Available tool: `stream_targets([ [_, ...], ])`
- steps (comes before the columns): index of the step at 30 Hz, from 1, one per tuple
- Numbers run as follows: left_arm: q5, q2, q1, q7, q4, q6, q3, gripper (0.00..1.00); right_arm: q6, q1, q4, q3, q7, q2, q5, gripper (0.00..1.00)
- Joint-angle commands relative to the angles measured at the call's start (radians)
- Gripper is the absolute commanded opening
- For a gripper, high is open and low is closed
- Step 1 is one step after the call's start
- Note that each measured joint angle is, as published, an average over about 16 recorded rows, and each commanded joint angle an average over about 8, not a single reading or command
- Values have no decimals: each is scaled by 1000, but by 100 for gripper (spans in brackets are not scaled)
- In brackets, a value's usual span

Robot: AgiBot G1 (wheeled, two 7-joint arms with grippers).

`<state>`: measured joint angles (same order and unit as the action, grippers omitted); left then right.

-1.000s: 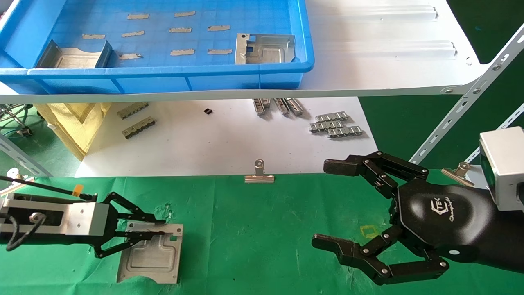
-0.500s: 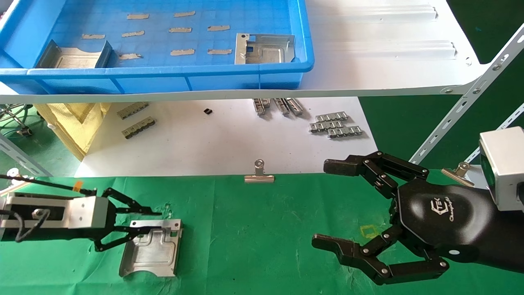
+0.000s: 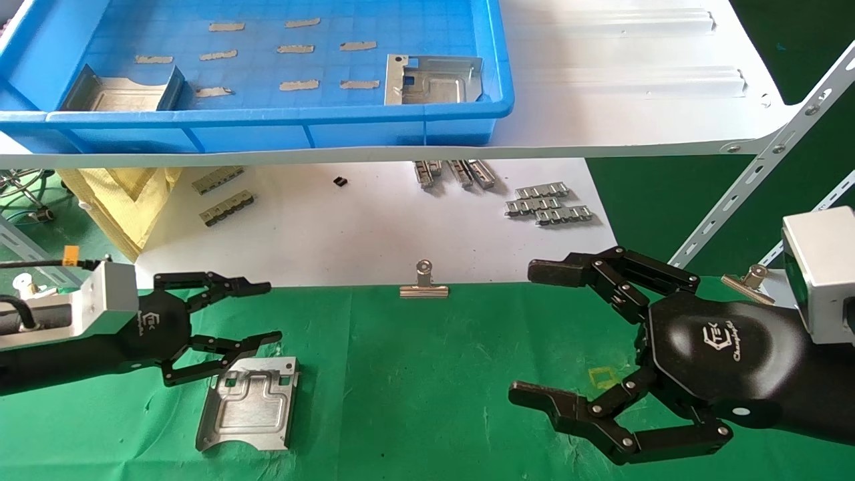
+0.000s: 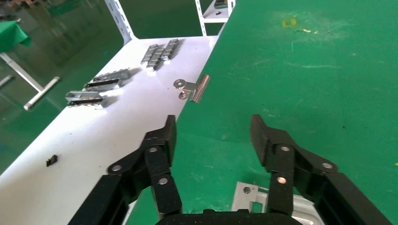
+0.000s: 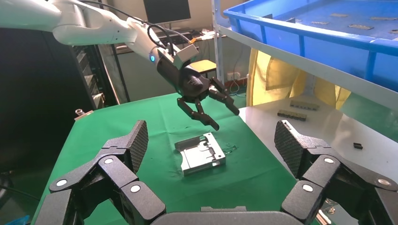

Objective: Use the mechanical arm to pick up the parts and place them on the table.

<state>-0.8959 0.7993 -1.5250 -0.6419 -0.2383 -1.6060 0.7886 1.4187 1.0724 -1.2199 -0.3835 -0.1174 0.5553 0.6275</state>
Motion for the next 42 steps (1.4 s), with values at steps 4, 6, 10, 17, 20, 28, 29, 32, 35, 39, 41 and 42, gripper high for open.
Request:
stream_targets([
  [4,34,-8,23,19,-14,0,-9,100,0,0,0,0,0,0,0,100],
  [6,26,-7,18,16,-14,0,-8,100,0,0,0,0,0,0,0,100],
  [10,19,-8,21,28,-32,3,-16,100,0,0,0,0,0,0,0,100],
  [17,37,-28,68,113,-139,14,-68,100,0,0,0,0,0,0,0,100],
  [20,45,-37,90,154,-191,19,-93,100,0,0,0,0,0,0,0,100],
  [28,64,-61,148,263,-329,34,-161,100,0,0,0,0,0,0,0,100],
  [29,66,-65,156,277,-346,36,-169,100,0,0,0,0,0,0,0,100],
  [32,74,-74,177,318,-398,41,-194,100,0,0,0,0,0,0,0,100],
  [35,81,-83,199,359,-450,47,-219,100,0,0,0,0,0,0,0,100],
  [39,91,-95,229,414,-520,54,-253,100,0,0,0,0,0,0,0,100],
  [41,96,-101,243,441,-554,58,-270,100,0,0,0,0,0,0,0,100],
  [42,98,-104,250,455,-571,60,-278,100,0,0,0,0,0,0,0,100],
])
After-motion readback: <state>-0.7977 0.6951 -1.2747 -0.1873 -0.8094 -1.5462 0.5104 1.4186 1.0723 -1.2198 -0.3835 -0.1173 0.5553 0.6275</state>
